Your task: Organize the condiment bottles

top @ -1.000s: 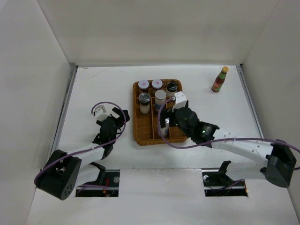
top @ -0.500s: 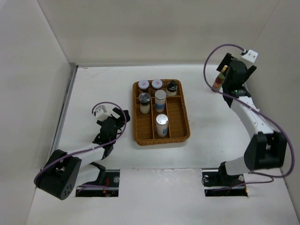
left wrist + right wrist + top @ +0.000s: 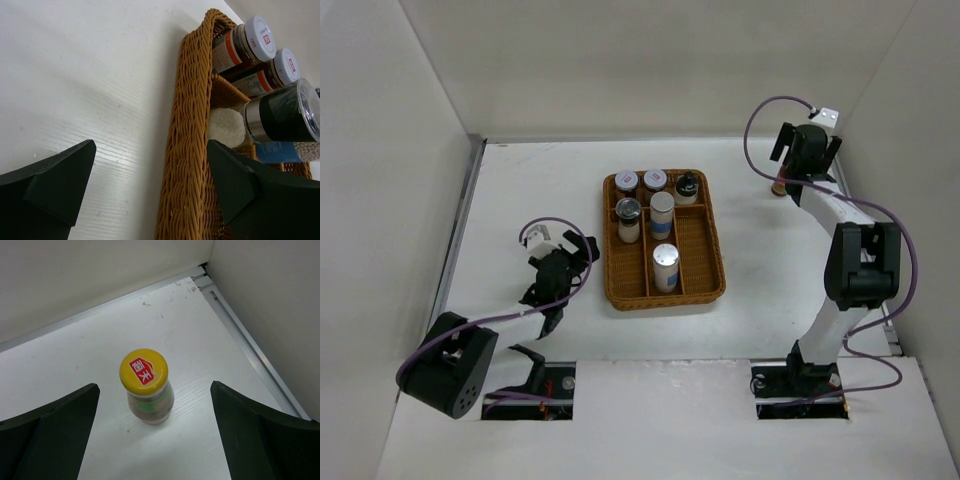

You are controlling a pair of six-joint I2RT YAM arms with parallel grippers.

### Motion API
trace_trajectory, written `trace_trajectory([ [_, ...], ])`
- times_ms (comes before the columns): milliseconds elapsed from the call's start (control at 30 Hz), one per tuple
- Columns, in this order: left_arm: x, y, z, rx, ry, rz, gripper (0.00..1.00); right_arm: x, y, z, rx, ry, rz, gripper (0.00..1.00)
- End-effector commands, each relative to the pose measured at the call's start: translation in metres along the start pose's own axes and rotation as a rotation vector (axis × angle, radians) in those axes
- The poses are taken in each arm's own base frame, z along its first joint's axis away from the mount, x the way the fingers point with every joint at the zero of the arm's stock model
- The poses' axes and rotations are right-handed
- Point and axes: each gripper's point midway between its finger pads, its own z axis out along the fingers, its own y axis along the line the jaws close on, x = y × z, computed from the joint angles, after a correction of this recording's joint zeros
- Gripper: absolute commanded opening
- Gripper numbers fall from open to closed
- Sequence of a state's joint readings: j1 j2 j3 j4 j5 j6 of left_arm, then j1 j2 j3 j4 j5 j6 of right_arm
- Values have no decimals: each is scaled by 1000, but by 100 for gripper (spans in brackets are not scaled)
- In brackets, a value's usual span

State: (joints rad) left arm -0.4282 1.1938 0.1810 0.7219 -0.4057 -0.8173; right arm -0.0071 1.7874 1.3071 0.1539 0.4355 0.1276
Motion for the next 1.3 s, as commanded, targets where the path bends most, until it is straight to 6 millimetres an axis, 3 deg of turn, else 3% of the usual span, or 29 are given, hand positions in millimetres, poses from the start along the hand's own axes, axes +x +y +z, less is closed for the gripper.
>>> trace_trajectory([
  [0,-16,-27,5,74,-43,-37,96,-33,7,12,-22,-91,19,100],
  [100,-15,-26,5,74,-43,-37,96,-26,11,23,-23,-86,14,100],
  [367,-13,-26,6,70,-37,-34,96,-39,13,29,-17,-151,35,53],
  [467,-12,-26,7,69,-34,-31,96,-53,4,16,16,-212,54,45],
  [567,-12,-27,7,72,-33,-31,96,-78,3,-18,29,-283,55,42],
  [667,-12,-28,8,76,-36,-33,96,-103,9,-68,-18,-338,104,41],
  [800,-15,-30,6,84,-44,-36,96,-115,36,-137,-141,-370,150,39],
  [967,-21,-27,5,79,-59,-43,96,-113,77,-196,-316,-369,163,39],
  [1100,-30,-21,4,63,-86,-47,96,-105,123,-235,-485,-354,164,40],
  [1267,-36,-14,3,40,-102,-51,97,-75,172,-250,-599,-313,139,40],
])
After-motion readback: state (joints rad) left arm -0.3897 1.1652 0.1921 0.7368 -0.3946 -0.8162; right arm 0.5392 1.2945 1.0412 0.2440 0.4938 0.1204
